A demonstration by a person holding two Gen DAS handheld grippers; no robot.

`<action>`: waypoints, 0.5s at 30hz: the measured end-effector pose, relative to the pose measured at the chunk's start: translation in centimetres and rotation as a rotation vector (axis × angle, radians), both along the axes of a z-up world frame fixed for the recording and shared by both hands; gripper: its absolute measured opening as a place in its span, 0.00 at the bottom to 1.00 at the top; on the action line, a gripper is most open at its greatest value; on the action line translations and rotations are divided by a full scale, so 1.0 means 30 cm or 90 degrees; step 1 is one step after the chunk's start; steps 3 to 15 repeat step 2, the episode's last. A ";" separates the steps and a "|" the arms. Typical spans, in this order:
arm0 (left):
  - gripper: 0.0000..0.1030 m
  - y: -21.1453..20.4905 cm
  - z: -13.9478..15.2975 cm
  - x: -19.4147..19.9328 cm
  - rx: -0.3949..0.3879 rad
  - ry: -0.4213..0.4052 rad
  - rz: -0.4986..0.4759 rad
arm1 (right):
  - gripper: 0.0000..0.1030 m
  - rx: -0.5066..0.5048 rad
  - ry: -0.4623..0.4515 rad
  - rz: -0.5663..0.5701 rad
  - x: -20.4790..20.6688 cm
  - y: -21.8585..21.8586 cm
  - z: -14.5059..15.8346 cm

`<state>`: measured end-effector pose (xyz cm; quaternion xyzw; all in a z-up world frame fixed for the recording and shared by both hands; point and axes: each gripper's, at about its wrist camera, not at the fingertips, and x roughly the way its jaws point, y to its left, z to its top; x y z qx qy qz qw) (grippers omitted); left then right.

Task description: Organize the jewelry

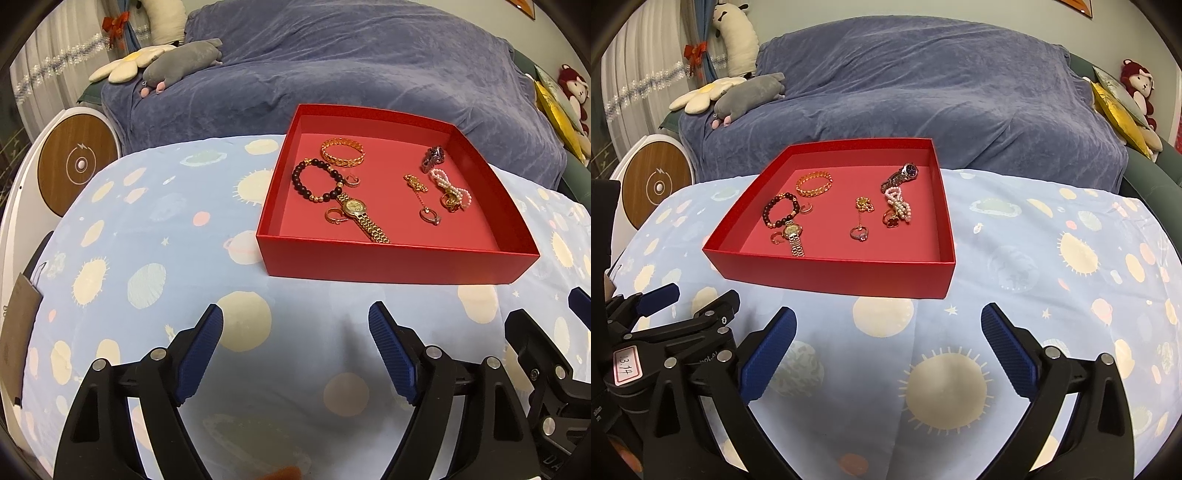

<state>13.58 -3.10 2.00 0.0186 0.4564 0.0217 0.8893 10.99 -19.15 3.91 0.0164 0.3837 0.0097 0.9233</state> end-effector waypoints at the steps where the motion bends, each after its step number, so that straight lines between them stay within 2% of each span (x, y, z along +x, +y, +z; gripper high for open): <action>1: 0.76 0.001 -0.001 0.000 0.000 0.000 0.001 | 0.95 -0.001 -0.001 -0.001 -0.002 0.000 -0.003; 15: 0.76 0.002 -0.002 0.000 -0.001 0.001 0.001 | 0.95 -0.002 -0.002 -0.001 -0.002 0.000 -0.004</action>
